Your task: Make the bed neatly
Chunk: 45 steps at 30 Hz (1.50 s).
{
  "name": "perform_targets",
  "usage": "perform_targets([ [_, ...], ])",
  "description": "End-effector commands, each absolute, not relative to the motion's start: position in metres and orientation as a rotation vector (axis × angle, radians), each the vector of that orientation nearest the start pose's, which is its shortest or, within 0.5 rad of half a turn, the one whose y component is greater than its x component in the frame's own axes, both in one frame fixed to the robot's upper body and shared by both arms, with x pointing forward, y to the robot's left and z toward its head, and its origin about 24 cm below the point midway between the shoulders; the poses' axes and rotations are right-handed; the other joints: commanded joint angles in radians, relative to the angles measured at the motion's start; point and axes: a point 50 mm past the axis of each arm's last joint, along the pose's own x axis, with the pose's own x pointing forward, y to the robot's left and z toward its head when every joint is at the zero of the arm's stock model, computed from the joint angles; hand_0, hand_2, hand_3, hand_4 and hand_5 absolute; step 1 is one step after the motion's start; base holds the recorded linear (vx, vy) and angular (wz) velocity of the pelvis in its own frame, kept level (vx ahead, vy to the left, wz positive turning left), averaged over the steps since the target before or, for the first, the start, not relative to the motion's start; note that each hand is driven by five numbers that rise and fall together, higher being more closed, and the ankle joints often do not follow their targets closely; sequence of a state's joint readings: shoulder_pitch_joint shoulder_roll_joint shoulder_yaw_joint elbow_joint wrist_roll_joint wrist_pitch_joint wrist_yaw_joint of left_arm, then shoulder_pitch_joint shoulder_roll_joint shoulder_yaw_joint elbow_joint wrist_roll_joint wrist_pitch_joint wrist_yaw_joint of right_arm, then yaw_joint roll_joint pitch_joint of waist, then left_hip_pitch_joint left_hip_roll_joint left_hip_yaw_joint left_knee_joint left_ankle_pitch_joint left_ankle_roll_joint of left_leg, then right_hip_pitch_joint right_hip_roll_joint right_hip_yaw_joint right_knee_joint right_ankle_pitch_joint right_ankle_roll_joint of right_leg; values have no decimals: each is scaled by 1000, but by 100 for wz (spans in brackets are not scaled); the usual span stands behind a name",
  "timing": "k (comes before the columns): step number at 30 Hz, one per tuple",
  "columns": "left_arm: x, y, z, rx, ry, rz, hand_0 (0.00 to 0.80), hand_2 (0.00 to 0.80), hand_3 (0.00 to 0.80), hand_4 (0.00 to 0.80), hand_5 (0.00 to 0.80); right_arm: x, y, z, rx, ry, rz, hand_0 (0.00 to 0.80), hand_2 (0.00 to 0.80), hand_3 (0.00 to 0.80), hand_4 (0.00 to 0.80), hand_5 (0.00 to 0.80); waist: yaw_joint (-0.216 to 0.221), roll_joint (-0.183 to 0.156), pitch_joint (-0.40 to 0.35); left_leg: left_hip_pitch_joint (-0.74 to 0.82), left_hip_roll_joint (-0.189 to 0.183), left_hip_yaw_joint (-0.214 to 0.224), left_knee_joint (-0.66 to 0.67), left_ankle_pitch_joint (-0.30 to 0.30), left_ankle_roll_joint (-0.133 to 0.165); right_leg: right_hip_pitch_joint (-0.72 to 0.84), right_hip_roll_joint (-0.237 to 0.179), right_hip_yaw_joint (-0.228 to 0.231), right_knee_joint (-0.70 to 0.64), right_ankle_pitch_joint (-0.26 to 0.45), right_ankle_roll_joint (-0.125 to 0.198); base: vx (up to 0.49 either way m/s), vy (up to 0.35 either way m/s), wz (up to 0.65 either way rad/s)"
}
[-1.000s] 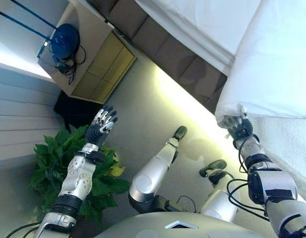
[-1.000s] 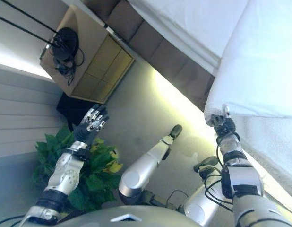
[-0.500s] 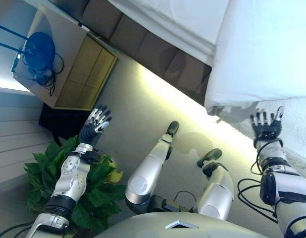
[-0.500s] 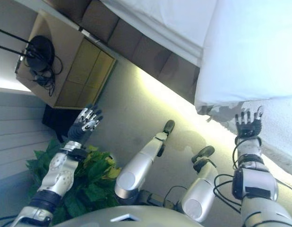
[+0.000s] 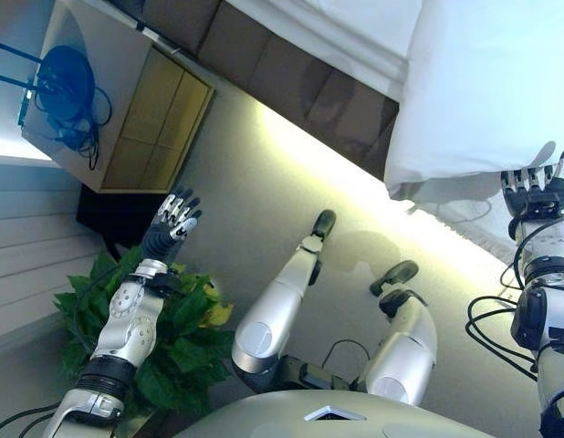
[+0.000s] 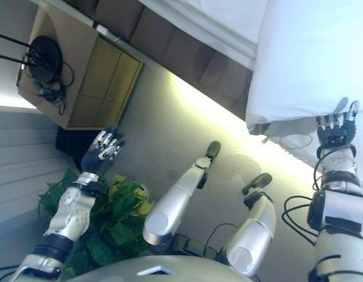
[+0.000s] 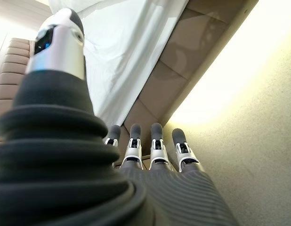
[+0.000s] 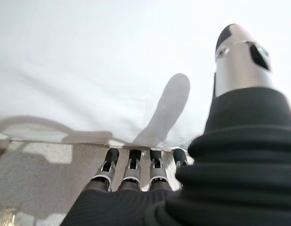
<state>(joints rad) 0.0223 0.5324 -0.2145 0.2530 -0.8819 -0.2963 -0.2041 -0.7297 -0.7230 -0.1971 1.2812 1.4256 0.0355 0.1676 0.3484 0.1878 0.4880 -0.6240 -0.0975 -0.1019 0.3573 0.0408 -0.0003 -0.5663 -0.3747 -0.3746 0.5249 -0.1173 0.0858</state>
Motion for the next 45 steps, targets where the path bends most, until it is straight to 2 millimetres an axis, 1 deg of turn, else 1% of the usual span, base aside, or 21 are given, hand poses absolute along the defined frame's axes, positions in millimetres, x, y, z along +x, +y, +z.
perform_targets([
  [1,239,234,34,-314,-46,-148,0,0,0,0,0,300,-413,112,989,-193,-610,0,0,0,0,0,6,57,32,-47,5,45,64,-19,-12,25,-57,66,15,61,92,15,29,-11],
  [6,240,230,36,-317,-49,-151,0,0,0,0,0,298,-422,126,964,-226,-628,0,0,0,0,0,6,71,32,-67,4,49,60,-14,-10,-9,-57,75,22,64,94,1,13,-5],
  [10,239,231,36,-321,-43,-149,0,0,0,0,0,302,-424,142,910,-238,-600,0,0,0,0,0,8,80,32,-78,4,51,55,-7,-9,-31,-59,81,29,67,95,0,0,0],
  [11,240,230,37,-321,-45,-149,0,0,0,0,0,305,-423,147,899,-243,-591,323,323,323,323,323,10,80,32,-80,3,52,54,-6,-9,-33,-60,81,29,67,95,0,0,0],
  [12,240,230,37,-322,-47,-149,0,0,0,0,0,307,-422,151,893,-250,-581,505,505,505,505,505,11,82,32,-82,3,52,54,-6,-8,-36,-61,80,30,67,94,0,0,0],
  [13,240,231,38,-323,-49,-149,0,0,0,0,0,309,-421,155,889,-256,-570,772,772,772,772,772,11,84,32,-84,4,53,54,-6,-8,-41,-64,79,33,66,94,0,0,0],
  [14,240,232,38,-323,-50,-148,0,0,0,0,0,310,-421,158,887,-260,-562,800,800,800,800,800,12,84,32,-84,4,54,53,-6,-8,-42,-65,79,35,67,93,0,0,0],
  [20,238,234,38,-326,-44,-152,0,0,0,0,0,315,-417,168,889,-273,-509,800,800,800,800,800,17,92,32,-80,3,54,47,-2,-9,-43,-78,73,34,72,96,0,0,0],
  [25,238,233,39,-330,-46,-165,0,0,0,0,0,326,-404,172,855,-251,-415,800,800,800,800,800,20,93,32,-82,3,52,42,1,-11,-50,-79,73,34,76,98,0,0,0],
  [27,239,234,39,-332,-48,-164,0,0,0,0,0,329,-398,168,839,-222,-388,800,800,800,800,800,21,89,32,-82,4,50,44,-1,-12,-51,-78,72,35,78,97,0,0,0],
  [29,239,234,39,-331,-49,-168,0,0,0,0,0,335,-387,156,821,-177,-354,800,800,800,800,800,24,83,32,-78,3,48,46,-4,-10,-45,-79,67,31,83,95,0,0,0],
  [30,239,234,40,-332,-49,-169,0,0,0,0,0,336,-384,153,822,-166,-345,800,800,800,800,800,24,82,32,-77,3,48,47,-4,-10,-42,-79,66,30,84,95,0,0,0],
  [31,240,233,40,-335,-48,-172,0,0,0,0,0,339,-376,145,807,-124,-318,800,800,800,800,800,23,82,32,-73,2,49,49,-5,-9,-37,-81,65,30,85,94,18,31,-1],
  [33,241,230,40,-342,-47,-176,0,0,0,0,0,343,-366,136,739,-57,-287,800,800,800,800,800,23,86,32,-65,-1,50,50,-6,-7,-29,-84,64,29,85,93,19,56,0],
  [35,243,225,40,-352,-46,-178,0,0,0,0,0,350,-353,131,661,-4,-248,800,800,800,800,800,25,95,32,-55,-7,52,50,-7,-5,-17,-90,62,28,82,91,19,67,-1],
  [38,244,221,38,-366,-38,-181,0,0,0,0,0,365,-323,125,536,73,-161,800,800,800,800,800,28,109,32,-39,-17,54,59,-10,-8,-1,-102,65,34,77,85,34,73,2],
  [39,244,220,38,-368,-36,-181,0,0,0,0,0,367,-316,124,504,87,-145,800,800,800,800,800,27,112,32,-36,-19,54,60,-10,-9,2,-104,66,37,75,84,30,73,6],
  [40,245,218,37,-373,-34,-181,0,0,0,0,0,373,-303,123,415,121,-93,800,800,800,800,800,30,116,31,-31,-22,55,61,-10,-10,6,-107,68,39,71,82,32,75,8],
  [42,245,215,35,-379,-28,-189,0,0,0,0,0,383,-275,122,298,164,-11,800,800,800,800,800,35,122,29,-23,-27,56,63,-8,-13,10,-113,70,47,68,79,35,73,10],
  [43,245,214,35,-381,-24,-193,0,0,0,0,0,386,-261,121,266,180,32,800,800,800,800,800,39,124,24,-21,-30,56,62,-6,-15,14,-114,69,46,66,78,30,48,10],
  [45,244,213,34,-384,-19,-197,0,0,0,0,0,389,-243,117,237,200,80,800,800,800,800,800,41,125,21,-20,-33,55,64,-5,-17,15,-115,72,49,66,76,25,28,7],
])
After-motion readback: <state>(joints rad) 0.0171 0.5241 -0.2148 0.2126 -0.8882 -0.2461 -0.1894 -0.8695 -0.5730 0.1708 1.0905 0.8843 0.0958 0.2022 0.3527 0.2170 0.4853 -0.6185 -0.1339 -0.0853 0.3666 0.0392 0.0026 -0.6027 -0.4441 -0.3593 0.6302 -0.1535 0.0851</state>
